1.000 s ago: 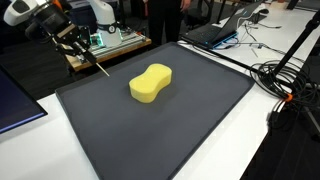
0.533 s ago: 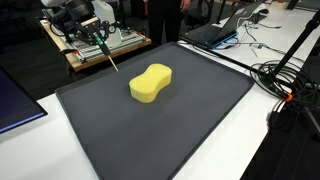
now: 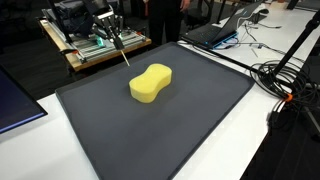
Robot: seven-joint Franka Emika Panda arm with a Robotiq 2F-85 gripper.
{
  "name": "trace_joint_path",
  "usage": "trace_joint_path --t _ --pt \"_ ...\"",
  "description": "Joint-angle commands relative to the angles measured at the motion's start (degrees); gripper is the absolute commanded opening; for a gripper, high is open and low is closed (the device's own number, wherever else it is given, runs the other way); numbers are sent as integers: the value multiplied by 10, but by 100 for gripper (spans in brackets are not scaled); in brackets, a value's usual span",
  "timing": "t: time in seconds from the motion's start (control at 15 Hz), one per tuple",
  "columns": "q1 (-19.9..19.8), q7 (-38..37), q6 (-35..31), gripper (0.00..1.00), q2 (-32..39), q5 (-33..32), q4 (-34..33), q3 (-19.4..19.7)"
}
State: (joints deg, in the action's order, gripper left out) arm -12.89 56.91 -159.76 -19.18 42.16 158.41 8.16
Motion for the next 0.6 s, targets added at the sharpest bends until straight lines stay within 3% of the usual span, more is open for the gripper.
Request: trace_joint_path --t 0.0,0.07,0.13,0.2,0.53 --pt "0 0 0 13 0 0 0 1" --pt "0 0 0 13 0 0 0 2" --pt "0 0 0 3 1 0 0 2" --pt "-5 -13 0 3 4 -11 0 -13" --pt "-36 -102 -5 3 4 -88 0 -127"
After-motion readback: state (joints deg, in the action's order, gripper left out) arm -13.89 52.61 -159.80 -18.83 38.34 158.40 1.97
